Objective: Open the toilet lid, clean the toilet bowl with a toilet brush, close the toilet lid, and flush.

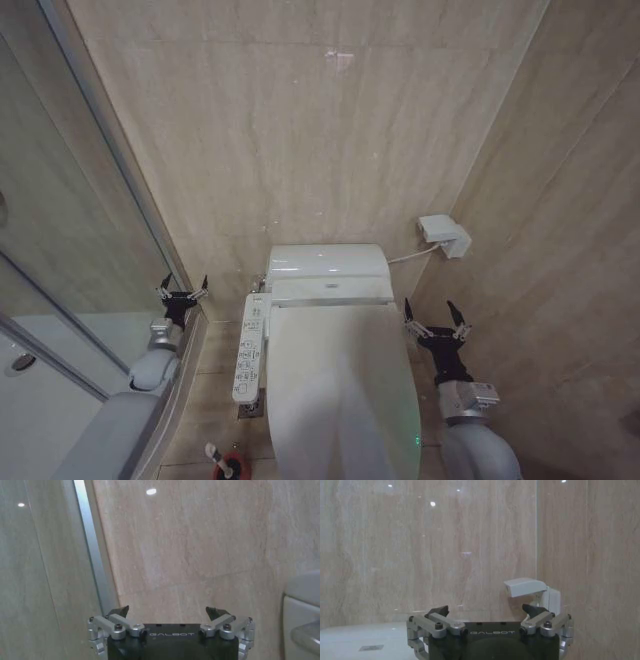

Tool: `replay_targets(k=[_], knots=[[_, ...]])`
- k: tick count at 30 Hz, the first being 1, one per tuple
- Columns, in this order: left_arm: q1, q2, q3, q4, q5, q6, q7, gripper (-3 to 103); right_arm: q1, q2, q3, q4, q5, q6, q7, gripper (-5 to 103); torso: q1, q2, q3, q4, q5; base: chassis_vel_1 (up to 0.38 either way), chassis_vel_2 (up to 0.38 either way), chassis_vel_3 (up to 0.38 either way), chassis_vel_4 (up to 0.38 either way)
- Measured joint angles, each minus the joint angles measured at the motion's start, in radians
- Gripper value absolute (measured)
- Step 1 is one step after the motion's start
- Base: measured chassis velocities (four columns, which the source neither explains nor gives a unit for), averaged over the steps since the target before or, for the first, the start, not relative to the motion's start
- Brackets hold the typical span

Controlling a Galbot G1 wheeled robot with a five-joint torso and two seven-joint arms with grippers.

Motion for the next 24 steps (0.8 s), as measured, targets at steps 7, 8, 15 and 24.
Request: replay_targets(k=[7, 8, 15, 24], knots=[[-0.057, -0.014, 0.02, 0.076, 0.001, -0.043, 0.054, 100, 0.0, 0.0, 0.0, 0.0, 0.0, 0.0, 0.0, 100, 0.0, 0.0, 0.0, 0.0003, 0.0, 0.0, 0.0, 0.0, 0.0], [-0.072, -0.02, 0.029, 0.092, 0.003, -0.052, 0.065, 100, 0.0, 0.0, 0.0, 0.0, 0.0, 0.0, 0.0, 100, 0.0, 0.0, 0.0, -0.0002, -0.0001, 0.0, 0.0, 0.0, 0.0], [-0.133, -0.052, 0.078, 0.165, 0.025, -0.102, 0.122, 92, 0.0, 0.0, 0.0, 0.0, 0.0, 0.0, 0.0, 100, 0.0, 0.0, 0.0, 0.0001, 0.0001, 0.0, 0.0, 0.0, 0.0], [-0.164, -0.069, 0.118, 0.233, 0.048, -0.164, 0.215, 68, 0.0, 0.0, 0.0, 0.0, 0.0, 0.0, 0.0, 100, 0.0, 0.0, 0.0, 0.0002, 0.0001, 0.0, 0.0, 0.0, 0.0]])
